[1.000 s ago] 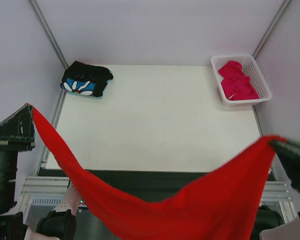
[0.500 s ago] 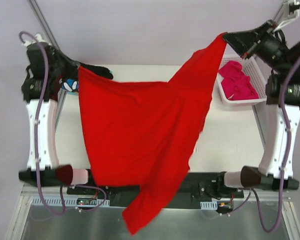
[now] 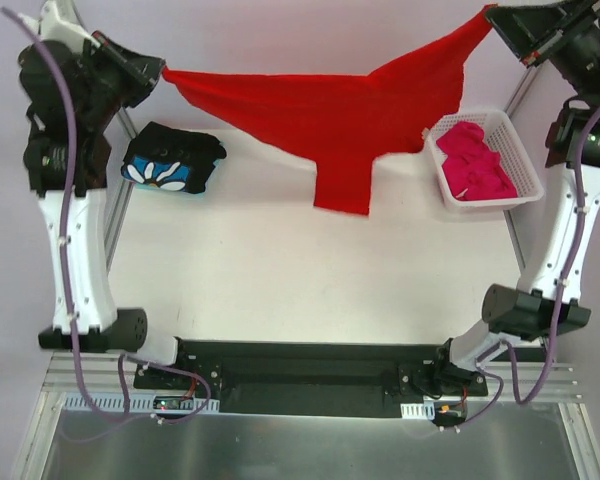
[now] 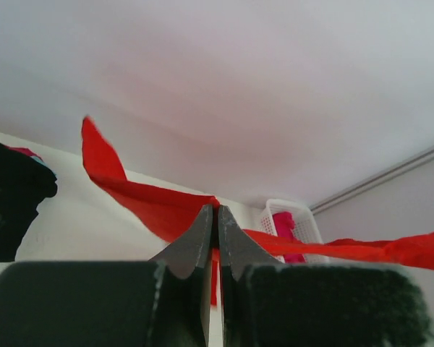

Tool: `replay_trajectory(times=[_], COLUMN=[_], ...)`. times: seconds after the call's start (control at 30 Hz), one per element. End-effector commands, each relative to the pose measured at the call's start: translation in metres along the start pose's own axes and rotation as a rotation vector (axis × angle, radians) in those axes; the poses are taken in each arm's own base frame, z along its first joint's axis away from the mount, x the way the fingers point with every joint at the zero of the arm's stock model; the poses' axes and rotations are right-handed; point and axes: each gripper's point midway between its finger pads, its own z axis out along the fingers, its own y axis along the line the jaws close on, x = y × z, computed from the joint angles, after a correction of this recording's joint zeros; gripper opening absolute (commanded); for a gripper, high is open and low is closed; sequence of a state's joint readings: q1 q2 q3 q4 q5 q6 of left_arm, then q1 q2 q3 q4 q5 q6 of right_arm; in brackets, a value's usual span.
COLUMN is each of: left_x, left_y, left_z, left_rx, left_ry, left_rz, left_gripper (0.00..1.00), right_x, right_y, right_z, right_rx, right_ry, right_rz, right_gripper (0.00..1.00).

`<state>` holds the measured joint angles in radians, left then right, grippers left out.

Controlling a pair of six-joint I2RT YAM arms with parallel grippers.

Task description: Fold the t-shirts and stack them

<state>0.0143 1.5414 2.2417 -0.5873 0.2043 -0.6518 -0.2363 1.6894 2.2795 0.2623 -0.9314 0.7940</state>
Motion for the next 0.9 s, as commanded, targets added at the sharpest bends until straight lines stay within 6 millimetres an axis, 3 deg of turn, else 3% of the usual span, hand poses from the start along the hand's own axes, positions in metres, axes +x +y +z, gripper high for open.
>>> replay_trajectory(times=[0.0,0.03,0.07,0.1,0.13,0.17,0.2,0.23,0.27,0.3,0.33,0.37,0.4,0.43,0.47,0.53,0.57,0.6,0.63,0.67,0.7,0.73,0.77,0.8,0.87], left_x=[-0.004,0.001,0.003,0.027,0.039,0.046,0.084,0.104,0.145,0.167,0.191,0.235,0.255,0.274,0.305,0.329,0.332,0.334,0.327,0.303,0.295,0.283,0.264,0.258,0.242], left_y=[-0.012,-0.008,-0.012,0.010,0.018,0.016,0.047,0.059,0.085,0.099,0.111,0.137,0.149,0.157,0.172,0.179,0.171,0.172,0.169,0.152,0.146,0.137,0.120,0.113,0.094], left_z=[-0.060,-0.066,-0.086,-0.082,-0.086,-0.108,-0.103,-0.109,-0.124,-0.133,-0.143,-0.161,-0.172,-0.184,-0.209,-0.229,-0.240,-0.251,-0.258,-0.267,-0.275,-0.281,-0.287,-0.291,-0.296], left_rx=[0.026,0.018,0.030,-0.019,-0.032,-0.016,-0.074,-0.090,-0.133,-0.155,-0.163,-0.193,-0.201,-0.194,-0.221,-0.253,-0.206,-0.228,-0.228,-0.185,-0.191,-0.172,-0.138,-0.132,-0.105], left_ry=[-0.073,-0.069,-0.084,-0.030,-0.009,-0.017,0.068,0.104,0.160,0.186,0.219,0.261,0.276,0.299,0.334,0.390,0.392,0.402,0.376,0.302,0.283,0.252,0.212,0.212,0.220], left_rz=[0.029,0.031,0.044,0.036,0.035,0.045,0.019,0.000,-0.056,-0.091,-0.119,-0.161,-0.180,-0.196,-0.228,-0.277,-0.290,-0.299,-0.293,-0.274,-0.281,-0.283,-0.278,-0.288,-0.291], left_gripper=[0.00,0.00,0.00,0.00,0.00,0.00,0.00,0.00,0.00,0.00,0.00,0.00,0.00,0.00,0.00,0.00,0.00,0.04,0.11,0.07,0.00,0.25,0.97,0.99,0.99], right_x=[0.013,0.021,0.031,0.045,0.067,0.088,0.108,0.150,0.174,0.191,0.245,0.253,0.275,0.316,0.336,0.380,0.386,0.387,0.390,0.385,0.369,0.362,0.351,0.330,0.320], right_y=[0.087,0.090,0.086,0.080,0.084,0.075,0.083,0.086,0.093,0.092,0.077,0.098,0.098,0.108,0.107,0.115,0.117,0.126,0.130,0.132,0.144,0.147,0.144,0.151,0.150], right_z=[-0.037,-0.044,-0.050,-0.056,-0.070,-0.079,-0.090,-0.112,-0.128,-0.140,-0.162,-0.186,-0.201,-0.228,-0.255,-0.302,-0.316,-0.331,-0.342,-0.345,-0.345,-0.345,-0.345,-0.341,-0.343], right_rx=[-0.104,-0.091,-0.067,-0.048,-0.026,0.004,-0.002,0.008,0.034,0.069,0.171,0.210,0.226,0.254,0.331,0.395,0.425,0.431,0.479,0.493,0.491,0.515,0.552,0.568,0.610], right_ry=[0.014,0.017,0.029,0.055,0.081,0.114,0.152,0.189,0.210,0.201,0.285,0.232,0.270,0.393,0.410,0.521,0.515,0.476,0.470,0.442,0.400,0.379,0.344,0.331,0.347], right_rz=[-0.104,-0.108,-0.104,-0.076,-0.030,0.039,0.094,0.168,0.212,0.191,0.342,0.269,0.241,0.344,0.334,0.374,0.355,0.312,0.355,0.342,0.316,0.317,0.288,0.249,0.199], right_gripper=[0.00,0.00,0.01,0.00,0.01,0.00,0.00,0.01,0.00,0.01,0.01,0.00,0.00,0.01,0.00,0.00,0.04,0.28,0.42,0.41,0.37,0.53,0.96,0.96,0.96])
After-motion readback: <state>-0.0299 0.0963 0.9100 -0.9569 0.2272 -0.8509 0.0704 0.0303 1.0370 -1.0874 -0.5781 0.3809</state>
